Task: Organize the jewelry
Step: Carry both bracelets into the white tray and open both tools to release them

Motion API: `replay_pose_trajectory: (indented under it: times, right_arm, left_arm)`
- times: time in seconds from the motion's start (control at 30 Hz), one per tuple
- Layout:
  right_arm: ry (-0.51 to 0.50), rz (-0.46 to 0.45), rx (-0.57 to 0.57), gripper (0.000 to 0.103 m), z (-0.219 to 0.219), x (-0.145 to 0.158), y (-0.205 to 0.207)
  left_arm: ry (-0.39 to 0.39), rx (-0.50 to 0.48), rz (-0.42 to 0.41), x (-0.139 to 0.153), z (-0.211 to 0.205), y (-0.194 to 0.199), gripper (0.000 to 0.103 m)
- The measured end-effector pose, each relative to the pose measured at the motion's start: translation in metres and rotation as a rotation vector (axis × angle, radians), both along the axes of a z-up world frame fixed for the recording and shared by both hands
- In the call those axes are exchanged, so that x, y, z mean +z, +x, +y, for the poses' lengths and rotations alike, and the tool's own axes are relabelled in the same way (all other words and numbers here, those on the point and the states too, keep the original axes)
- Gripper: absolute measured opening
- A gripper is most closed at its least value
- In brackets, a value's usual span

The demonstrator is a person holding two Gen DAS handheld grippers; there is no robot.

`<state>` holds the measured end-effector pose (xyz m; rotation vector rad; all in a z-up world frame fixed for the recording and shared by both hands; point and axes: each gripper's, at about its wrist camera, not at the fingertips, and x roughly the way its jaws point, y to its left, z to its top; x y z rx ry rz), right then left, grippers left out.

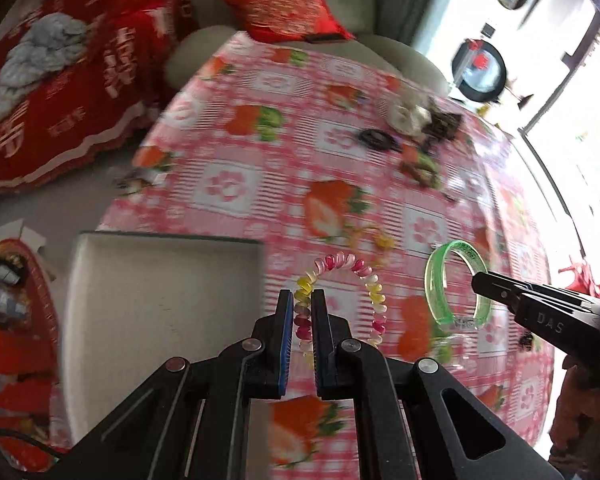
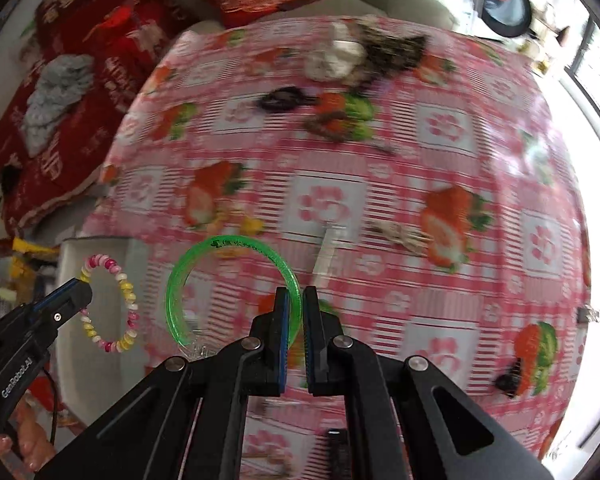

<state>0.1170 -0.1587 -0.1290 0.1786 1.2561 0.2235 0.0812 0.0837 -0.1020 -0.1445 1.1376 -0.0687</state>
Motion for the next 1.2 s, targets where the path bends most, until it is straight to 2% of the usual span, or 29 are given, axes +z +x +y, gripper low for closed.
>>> replay_pose_trajectory:
  times: [0.27,0.43,0.6,0.87,1.2]
  right_arm:
    - [0.041,-0.005,0.170,0.007,0.098,0.004,0.007]
    - [0.032,0.007,0.264,0.007,0.158,-0.005,0.012]
    - [-0.007,0.031,0.321,0.007,0.200,-0.022,0.019]
    - [-0.093,0.068,0.328,0.007,0.219,-0.052,0.029]
    - [-0.138,0.091,0.348,0.009,0.233,-0.067,0.037]
  left_arm:
    - [0.053,0.133,0.031,-0.019,0.078,-0.012,0.015]
    - [0.083,0.183,0.067,-0.043,0.109,-0.012,0.015]
    - [0.092,0.202,0.096,-0.066,0.125,-0.008,0.015]
    - [0.144,0.194,0.108,-0.085,0.130,0.004,0.015]
    - [0.239,0.176,0.118,-0.091,0.128,0.006,0.016]
